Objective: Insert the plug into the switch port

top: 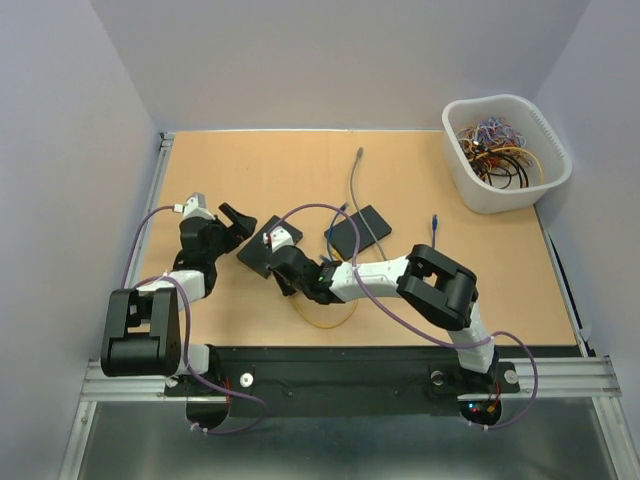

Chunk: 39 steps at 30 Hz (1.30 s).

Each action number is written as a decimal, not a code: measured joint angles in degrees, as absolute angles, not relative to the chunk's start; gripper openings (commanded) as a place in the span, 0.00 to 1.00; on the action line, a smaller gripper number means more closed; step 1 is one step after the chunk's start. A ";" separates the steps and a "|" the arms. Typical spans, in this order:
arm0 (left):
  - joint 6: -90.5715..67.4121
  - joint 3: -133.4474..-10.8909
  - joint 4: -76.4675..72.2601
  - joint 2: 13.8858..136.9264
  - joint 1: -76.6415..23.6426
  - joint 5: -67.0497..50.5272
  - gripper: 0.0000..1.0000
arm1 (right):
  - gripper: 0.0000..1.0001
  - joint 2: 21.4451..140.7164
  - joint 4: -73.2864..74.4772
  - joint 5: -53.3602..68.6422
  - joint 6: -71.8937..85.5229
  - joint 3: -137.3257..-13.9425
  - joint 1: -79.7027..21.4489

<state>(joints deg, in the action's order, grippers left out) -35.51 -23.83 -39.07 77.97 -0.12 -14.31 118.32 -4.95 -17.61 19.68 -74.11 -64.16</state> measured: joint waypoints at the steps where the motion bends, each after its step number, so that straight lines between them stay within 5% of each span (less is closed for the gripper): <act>1: -35.38 -23.83 -39.35 77.97 0.21 -14.70 0.96 | 0.00 118.45 -4.95 -17.61 19.75 -74.24 -64.14; 39: -34.06 -24.43 -40.05 84.68 0.86 -20.29 0.93 | 0.00 119.72 -0.34 -17.45 20.95 -79.07 -63.40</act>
